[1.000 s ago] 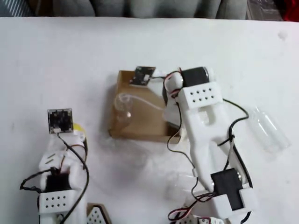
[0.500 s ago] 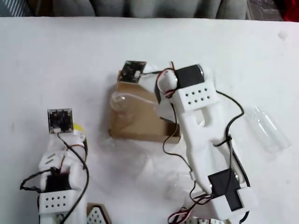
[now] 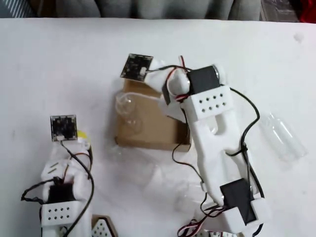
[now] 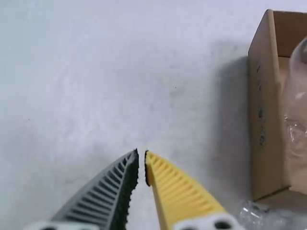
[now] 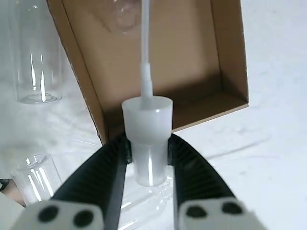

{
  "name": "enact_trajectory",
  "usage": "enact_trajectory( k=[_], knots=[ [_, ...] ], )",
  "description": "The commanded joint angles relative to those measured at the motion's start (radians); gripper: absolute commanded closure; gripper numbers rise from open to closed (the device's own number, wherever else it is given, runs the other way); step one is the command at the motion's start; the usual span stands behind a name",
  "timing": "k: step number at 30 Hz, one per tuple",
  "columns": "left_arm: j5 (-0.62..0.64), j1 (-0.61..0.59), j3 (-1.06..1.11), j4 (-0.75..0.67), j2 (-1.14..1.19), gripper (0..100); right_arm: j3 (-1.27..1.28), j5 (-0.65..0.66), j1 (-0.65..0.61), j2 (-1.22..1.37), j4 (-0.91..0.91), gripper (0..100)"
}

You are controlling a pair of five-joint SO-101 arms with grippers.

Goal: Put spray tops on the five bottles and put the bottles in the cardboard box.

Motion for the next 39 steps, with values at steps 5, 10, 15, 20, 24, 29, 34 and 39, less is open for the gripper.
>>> enact_trajectory(
  k=[5, 10, 15, 20, 24, 29, 34, 39],
  knots=[
    [-0.012, -0.008, 0.000, -0.037, 0.016, 98, -0.025, 0.049, 0.035, -0.008, 0.025, 96.7],
    [-0.012, -0.002, 0.000, -0.037, 0.015, 98, 0.009, 0.086, 0.087, -0.008, 0.025, 96.8],
    [0.006, 0.070, 0.000, -0.114, 0.012, 97, 0.020, 0.086, 0.108, -0.008, 0.025, 96.8],
    [0.071, 0.110, -0.021, -0.203, 0.013, 97, 0.021, 0.086, 0.110, -0.008, 0.025, 96.8],
    [0.112, 0.110, -0.146, -0.107, 0.016, 97, 0.057, 0.086, 0.108, -0.010, 0.025, 96.8],
    [0.193, 0.128, -0.388, 0.037, 0.022, 97, 0.074, 0.081, 0.110, -0.010, 0.025, 96.8],
    [0.235, 0.174, -0.542, 0.029, 0.225, 97, 0.069, 0.081, 0.105, -0.010, 0.025, 96.8],
    [0.384, 0.174, -0.718, -0.114, 0.573, 97, 0.068, 0.084, 0.099, -0.010, 0.025, 96.8]
  ],
)
